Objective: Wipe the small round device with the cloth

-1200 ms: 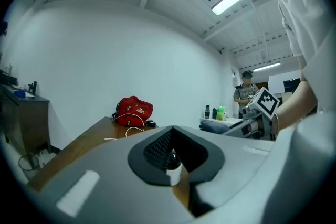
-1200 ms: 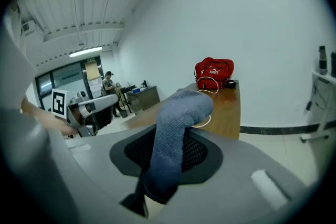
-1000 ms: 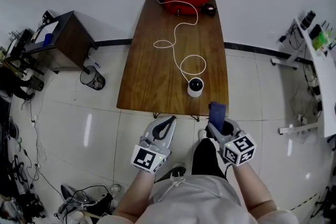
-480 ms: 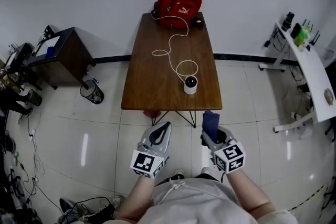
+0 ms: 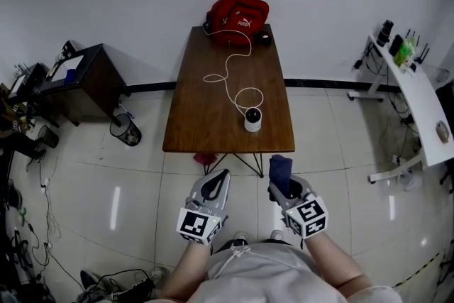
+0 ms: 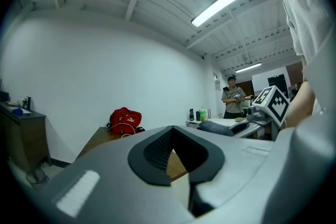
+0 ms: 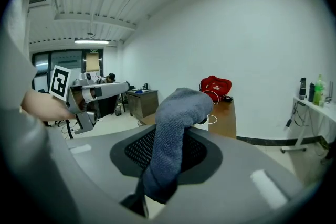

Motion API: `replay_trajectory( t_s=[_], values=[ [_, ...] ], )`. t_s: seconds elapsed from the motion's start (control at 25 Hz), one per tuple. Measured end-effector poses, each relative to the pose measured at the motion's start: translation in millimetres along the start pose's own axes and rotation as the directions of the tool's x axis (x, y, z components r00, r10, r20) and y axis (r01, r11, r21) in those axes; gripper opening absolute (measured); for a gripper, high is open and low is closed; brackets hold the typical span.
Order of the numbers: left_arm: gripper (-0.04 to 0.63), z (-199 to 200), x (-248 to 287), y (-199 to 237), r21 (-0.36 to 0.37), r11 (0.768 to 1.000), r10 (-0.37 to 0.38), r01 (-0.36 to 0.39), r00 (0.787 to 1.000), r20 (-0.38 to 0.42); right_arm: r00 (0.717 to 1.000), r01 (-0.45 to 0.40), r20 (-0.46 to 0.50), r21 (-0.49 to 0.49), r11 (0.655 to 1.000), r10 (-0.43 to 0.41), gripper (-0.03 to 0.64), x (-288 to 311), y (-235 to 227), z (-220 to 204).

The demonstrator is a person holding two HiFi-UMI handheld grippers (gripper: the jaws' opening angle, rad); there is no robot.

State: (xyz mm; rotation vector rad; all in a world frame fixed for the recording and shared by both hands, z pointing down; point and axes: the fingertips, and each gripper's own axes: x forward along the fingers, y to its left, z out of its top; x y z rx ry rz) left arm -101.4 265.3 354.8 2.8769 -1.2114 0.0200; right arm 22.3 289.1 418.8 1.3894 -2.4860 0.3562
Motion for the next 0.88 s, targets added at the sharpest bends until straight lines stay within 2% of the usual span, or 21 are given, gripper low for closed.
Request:
replay_trajectory(
  t_s=[0.4,0.88],
  values=[
    [0.005,4.1,3.8,4.1,0.058,0.998,0.014,-0.013,1.0,-0.02,1.0,-0.003,0.009,-0.017,1.0,0.003,0.114,-0.1,-0.6,3.4],
    [0.006,-3.5,8.5,8.2,0.03,1.0,0.008,-0.006,0.999,-0.04,1.0,-0.01,0.002,-0.024,1.0,0.01,0.114,8.6,-2.1,3.6]
  ],
)
